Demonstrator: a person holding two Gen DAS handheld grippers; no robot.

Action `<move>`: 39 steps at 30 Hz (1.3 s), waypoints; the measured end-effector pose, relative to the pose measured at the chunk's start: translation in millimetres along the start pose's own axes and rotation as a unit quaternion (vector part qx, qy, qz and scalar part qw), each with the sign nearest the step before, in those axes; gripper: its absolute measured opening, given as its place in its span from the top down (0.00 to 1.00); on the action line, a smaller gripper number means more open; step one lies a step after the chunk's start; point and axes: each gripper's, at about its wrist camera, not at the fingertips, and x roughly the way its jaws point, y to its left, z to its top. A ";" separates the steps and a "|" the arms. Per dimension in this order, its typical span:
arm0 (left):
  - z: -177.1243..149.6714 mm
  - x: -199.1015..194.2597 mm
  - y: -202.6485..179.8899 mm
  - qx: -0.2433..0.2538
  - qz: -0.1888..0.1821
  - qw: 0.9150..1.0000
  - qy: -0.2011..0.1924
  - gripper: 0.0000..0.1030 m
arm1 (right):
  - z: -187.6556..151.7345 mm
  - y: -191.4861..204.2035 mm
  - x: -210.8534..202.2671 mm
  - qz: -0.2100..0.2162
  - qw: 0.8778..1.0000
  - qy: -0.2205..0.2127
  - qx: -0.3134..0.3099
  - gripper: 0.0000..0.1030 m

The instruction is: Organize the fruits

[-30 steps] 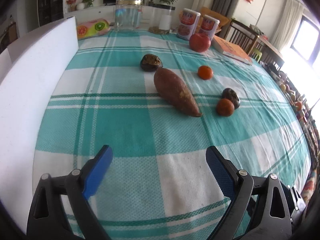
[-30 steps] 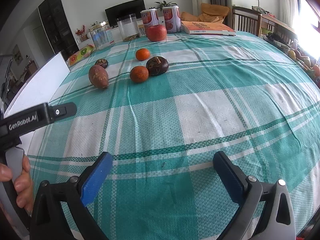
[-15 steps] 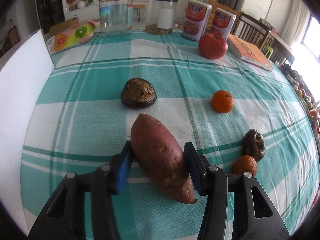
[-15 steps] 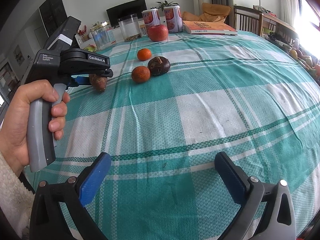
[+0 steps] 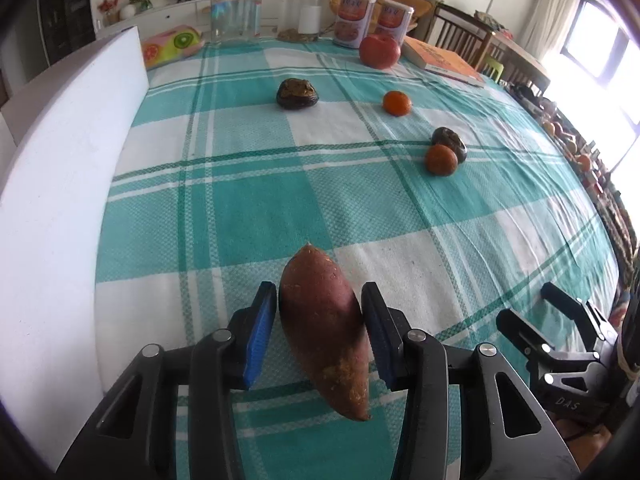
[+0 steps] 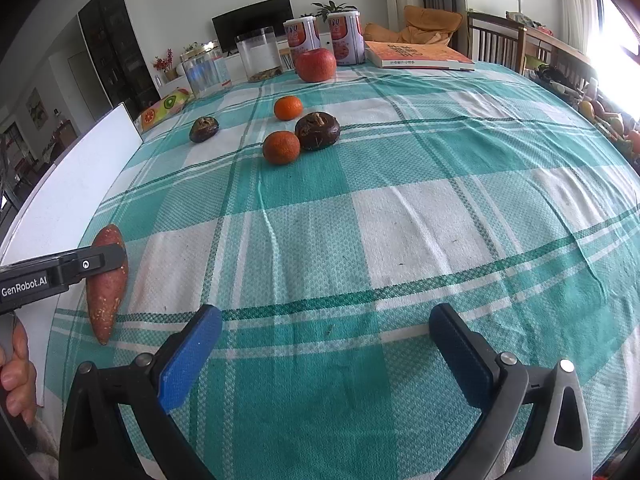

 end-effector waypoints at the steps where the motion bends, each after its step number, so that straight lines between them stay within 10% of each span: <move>1: -2.9 -2.0 0.1 0.004 0.010 1.000 -0.012 0.46 | 0.0 0.1 0.2 -0.001 1.000 0.000 0.000 0.00; 3: -4.7 1.4 1.2 0.006 0.030 0.999 -0.024 0.25 | -0.1 0.1 0.3 -0.003 1.000 0.001 -0.002 0.00; 26: -21.1 22.2 0.2 0.018 0.069 0.997 -0.043 0.11 | 2.7 -11.2 -4.4 0.027 0.999 -0.006 0.045 0.01; 39: -20.9 22.2 0.1 0.018 0.069 0.997 -0.042 0.10 | 95.6 7.0 49.7 0.069 0.995 0.008 0.076 0.38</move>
